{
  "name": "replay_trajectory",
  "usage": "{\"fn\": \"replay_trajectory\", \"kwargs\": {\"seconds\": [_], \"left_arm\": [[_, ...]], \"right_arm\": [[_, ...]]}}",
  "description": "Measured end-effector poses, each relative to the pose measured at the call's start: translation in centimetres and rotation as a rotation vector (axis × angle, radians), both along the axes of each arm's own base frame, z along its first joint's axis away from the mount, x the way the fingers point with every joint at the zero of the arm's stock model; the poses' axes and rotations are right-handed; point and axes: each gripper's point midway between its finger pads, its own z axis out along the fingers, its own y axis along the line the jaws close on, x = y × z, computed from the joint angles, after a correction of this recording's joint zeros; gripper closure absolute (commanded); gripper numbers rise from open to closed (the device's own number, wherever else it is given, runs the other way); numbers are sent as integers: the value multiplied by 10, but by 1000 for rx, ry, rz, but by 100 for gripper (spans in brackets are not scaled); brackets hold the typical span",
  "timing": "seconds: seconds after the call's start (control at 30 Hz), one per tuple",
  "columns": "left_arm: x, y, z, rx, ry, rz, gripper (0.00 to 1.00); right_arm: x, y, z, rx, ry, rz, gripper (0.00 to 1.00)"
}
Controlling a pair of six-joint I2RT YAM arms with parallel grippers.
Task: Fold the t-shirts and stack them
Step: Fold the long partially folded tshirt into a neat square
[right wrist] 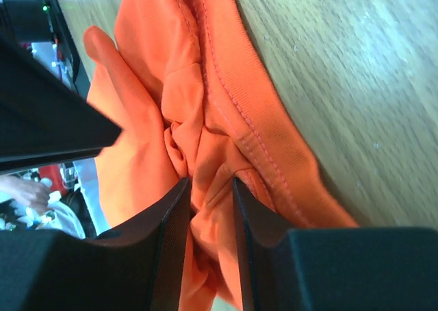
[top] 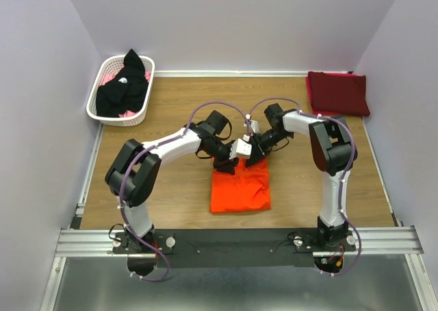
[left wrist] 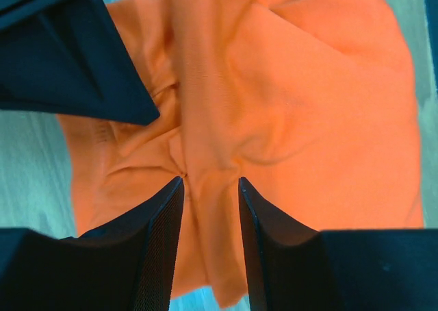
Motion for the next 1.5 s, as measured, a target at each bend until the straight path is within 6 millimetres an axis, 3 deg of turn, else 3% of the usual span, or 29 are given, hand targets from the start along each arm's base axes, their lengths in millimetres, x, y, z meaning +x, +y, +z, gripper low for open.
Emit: {"fn": "replay_trajectory", "kwargs": {"seconds": [0.13, 0.4, 0.5, 0.87, 1.13, 1.2, 1.33, 1.5], "left_arm": [[1, 0, 20, -26, -39, 1, 52], [6, -15, 31, -44, -64, -22, 50], [1, -19, 22, -30, -47, -40, 49], [-11, -24, -27, 61, 36, -55, 48], [-8, -27, -30, 79, 15, -36, 46], [-6, -26, -30, 85, 5, -28, 51], [-6, -24, -31, 95, 0, -26, 75], [-8, -22, -25, 97, -1, -32, 96]], "right_arm": [[6, 0, 11, -12, -36, -13, 61], [51, 16, 50, 36, -152, -54, 62], [55, 20, 55, 54, -147, -62, 62], [51, 22, 41, 56, -64, -79, 62], [47, 24, 41, 65, -52, -73, 64], [44, 27, 41, 68, -46, -65, 64], [35, 33, 39, 70, -31, -43, 67], [22, 37, 33, 64, -13, -17, 71]]}}
